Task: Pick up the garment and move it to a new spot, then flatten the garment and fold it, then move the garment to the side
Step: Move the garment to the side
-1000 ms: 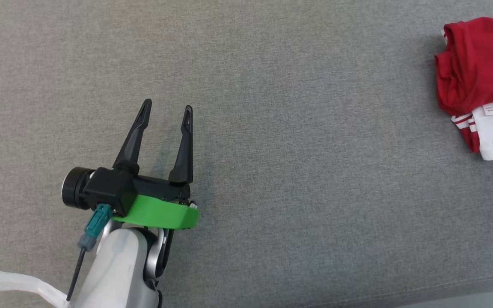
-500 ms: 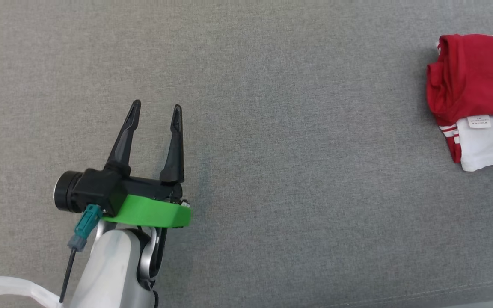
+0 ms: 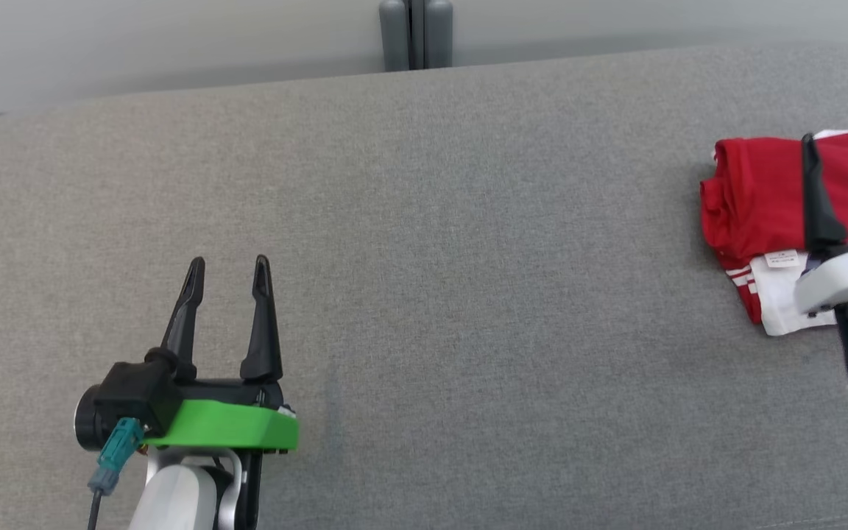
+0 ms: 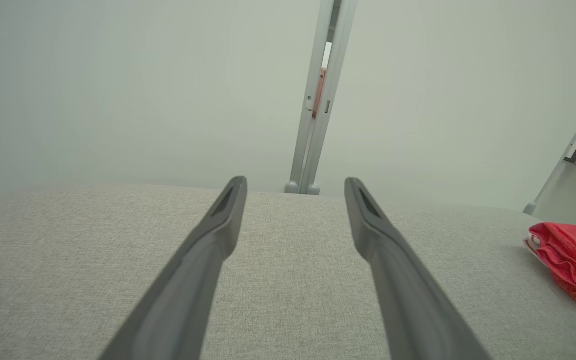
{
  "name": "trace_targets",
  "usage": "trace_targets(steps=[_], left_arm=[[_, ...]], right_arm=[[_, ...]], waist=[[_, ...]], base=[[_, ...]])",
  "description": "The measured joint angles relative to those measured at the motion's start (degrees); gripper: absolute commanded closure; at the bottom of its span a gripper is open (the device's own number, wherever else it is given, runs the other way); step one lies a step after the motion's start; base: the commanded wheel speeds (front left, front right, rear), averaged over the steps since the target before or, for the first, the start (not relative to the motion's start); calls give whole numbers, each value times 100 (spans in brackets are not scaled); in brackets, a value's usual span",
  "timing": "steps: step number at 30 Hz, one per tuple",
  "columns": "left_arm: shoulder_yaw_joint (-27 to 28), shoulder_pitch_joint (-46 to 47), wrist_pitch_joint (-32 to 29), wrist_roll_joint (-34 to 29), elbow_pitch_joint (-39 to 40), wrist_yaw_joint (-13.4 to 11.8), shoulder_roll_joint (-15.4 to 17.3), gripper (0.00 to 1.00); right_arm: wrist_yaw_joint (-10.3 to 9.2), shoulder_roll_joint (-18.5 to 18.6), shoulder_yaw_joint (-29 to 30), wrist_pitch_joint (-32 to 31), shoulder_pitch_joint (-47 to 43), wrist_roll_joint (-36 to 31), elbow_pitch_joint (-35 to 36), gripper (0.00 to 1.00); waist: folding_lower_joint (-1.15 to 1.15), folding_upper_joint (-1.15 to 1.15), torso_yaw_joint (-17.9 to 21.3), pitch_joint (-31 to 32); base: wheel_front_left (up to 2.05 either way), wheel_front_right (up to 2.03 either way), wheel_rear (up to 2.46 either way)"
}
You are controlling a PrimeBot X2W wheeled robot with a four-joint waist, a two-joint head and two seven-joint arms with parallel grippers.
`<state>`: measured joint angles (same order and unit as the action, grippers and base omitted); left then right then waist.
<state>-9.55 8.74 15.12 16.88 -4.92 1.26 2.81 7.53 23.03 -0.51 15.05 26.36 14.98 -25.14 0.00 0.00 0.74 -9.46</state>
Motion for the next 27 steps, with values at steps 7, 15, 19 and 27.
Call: trace_targets(steps=[7,15,19,27], left_arm=[[121,-318,0,23,-13,33,1,0],[147,-497,0,82,-74,52,1,0],[132,-533,0,92,-108,54,1,0],[91,-571,0,114,-190,53,1,0]], right_arm=[[-1,-1088,267,0,-1292,-70,1056,0],[-2,-1708,316,0,-1969,-309,1445,0],[-2,-1825,278,0,-2102,-360,1506,0],[-2,-1898,234,0,-2137,-420,1610,0]], waist=[[0,0,-114,501],[0,0,-197,754],[0,0,-205,769],[0,0,-216,768]], base=[[0,0,0],[0,0,0],[0,0,0],[0,0,0]])
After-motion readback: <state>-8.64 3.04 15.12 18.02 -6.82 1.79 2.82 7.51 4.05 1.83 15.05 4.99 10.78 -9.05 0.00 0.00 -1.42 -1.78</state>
